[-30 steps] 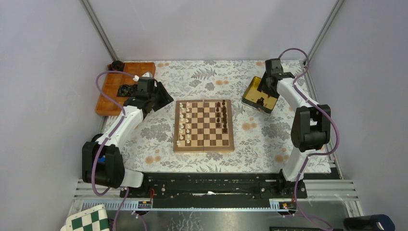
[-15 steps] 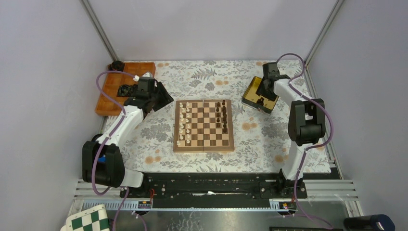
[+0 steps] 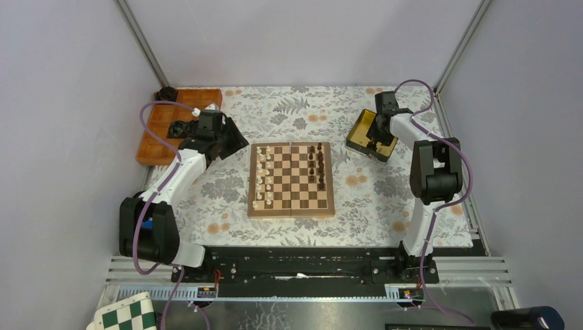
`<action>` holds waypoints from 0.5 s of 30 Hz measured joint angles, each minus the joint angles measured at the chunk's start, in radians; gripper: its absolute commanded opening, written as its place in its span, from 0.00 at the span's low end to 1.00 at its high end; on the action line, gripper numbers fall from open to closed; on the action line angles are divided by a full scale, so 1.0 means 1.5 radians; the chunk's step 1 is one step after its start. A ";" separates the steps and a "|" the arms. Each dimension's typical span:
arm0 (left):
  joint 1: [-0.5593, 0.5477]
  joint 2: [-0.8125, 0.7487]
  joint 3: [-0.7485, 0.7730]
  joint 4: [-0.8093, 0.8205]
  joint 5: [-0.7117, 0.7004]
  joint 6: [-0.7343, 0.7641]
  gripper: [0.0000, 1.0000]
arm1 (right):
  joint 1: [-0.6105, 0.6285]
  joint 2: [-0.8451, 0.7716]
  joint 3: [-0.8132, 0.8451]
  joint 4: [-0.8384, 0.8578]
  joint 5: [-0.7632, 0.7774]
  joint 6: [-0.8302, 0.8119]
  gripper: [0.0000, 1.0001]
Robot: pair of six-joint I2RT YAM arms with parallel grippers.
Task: Set up the chess pieces on the board
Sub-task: Pick up the chess piece from the storage box.
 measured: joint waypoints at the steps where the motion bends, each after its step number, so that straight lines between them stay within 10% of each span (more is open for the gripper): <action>1: 0.000 0.001 0.000 0.000 0.000 0.000 0.60 | 0.000 0.000 0.000 0.001 0.000 0.000 0.48; 15: 0.000 0.005 0.001 0.000 -0.001 0.000 0.60 | -0.008 0.016 0.000 0.013 -0.001 0.000 0.39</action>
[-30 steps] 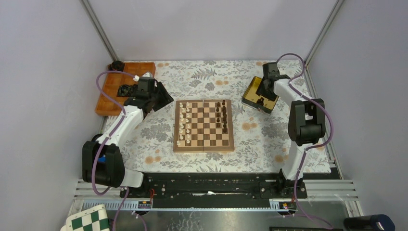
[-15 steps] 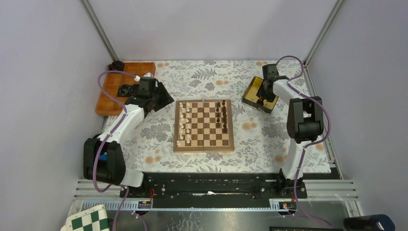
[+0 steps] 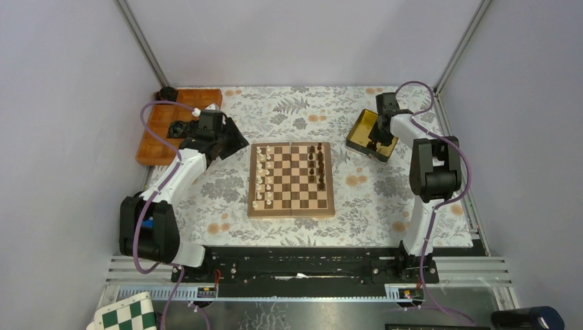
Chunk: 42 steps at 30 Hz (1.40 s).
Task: Set up the chess pieces on the board
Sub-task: Pick up the chess piece from the storage box.
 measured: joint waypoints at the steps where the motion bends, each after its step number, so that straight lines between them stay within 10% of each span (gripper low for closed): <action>1: 0.000 0.000 0.000 0.000 0.000 0.000 0.60 | -0.001 0.002 0.000 0.002 0.000 0.000 0.39; 23: 0.000 0.001 0.001 0.000 0.000 0.000 0.60 | -0.001 0.022 0.002 0.004 -0.009 -0.008 0.05; 42: 0.000 0.000 0.001 0.000 -0.001 0.000 0.60 | -0.001 0.008 0.031 0.004 0.003 -0.018 0.00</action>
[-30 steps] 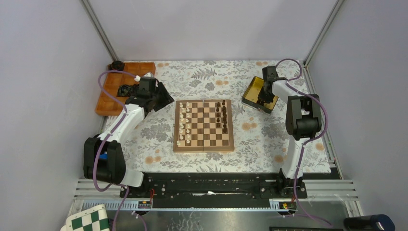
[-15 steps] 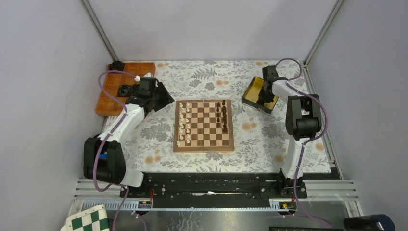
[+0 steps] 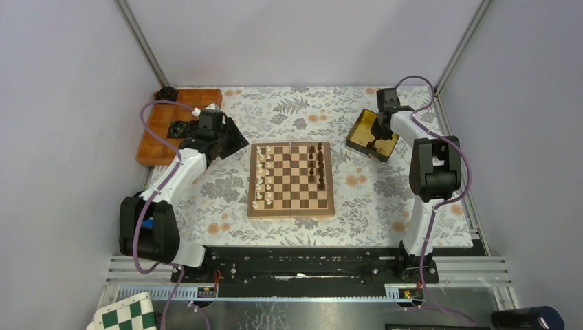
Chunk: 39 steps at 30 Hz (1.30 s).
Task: Set up the chess pieces on the board
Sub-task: Pick up the chess piece from the storage box, then place the chess piece on the chessboard.
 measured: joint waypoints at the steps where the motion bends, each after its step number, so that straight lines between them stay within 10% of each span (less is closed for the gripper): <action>1: 0.000 0.000 0.000 0.000 0.000 0.000 0.60 | 0.000 -0.003 0.001 0.000 0.001 0.000 0.00; 18: 0.000 -0.029 0.000 -0.002 0.000 0.000 0.60 | 0.027 -0.115 -0.011 -0.008 -0.003 -0.022 0.00; 39: -0.001 -0.072 -0.022 -0.004 0.000 -0.001 0.60 | 0.407 -0.334 -0.219 -0.093 -0.008 -0.058 0.00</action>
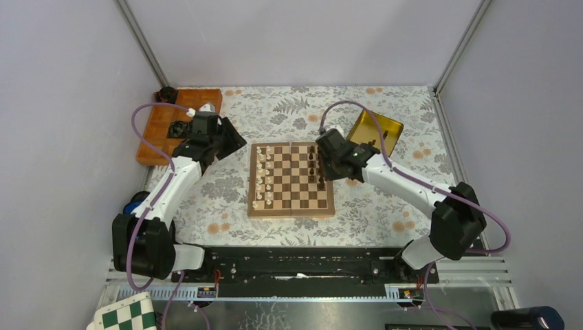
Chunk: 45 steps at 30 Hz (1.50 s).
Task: Set up the chess pieces on the board
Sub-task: Place the chess piece on the chessboard.
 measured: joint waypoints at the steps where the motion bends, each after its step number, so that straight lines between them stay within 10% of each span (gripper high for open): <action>1: 0.000 -0.001 -0.001 0.000 0.000 0.000 0.60 | 0.016 -0.002 -0.007 -0.002 0.000 0.004 0.00; 14: 0.000 -0.003 -0.002 0.000 0.000 0.000 0.60 | 0.153 -0.004 -0.057 -0.017 0.007 0.060 0.00; 45: 0.000 -0.003 -0.016 0.000 0.000 0.000 0.60 | 0.161 0.037 -0.104 0.022 0.025 0.077 0.00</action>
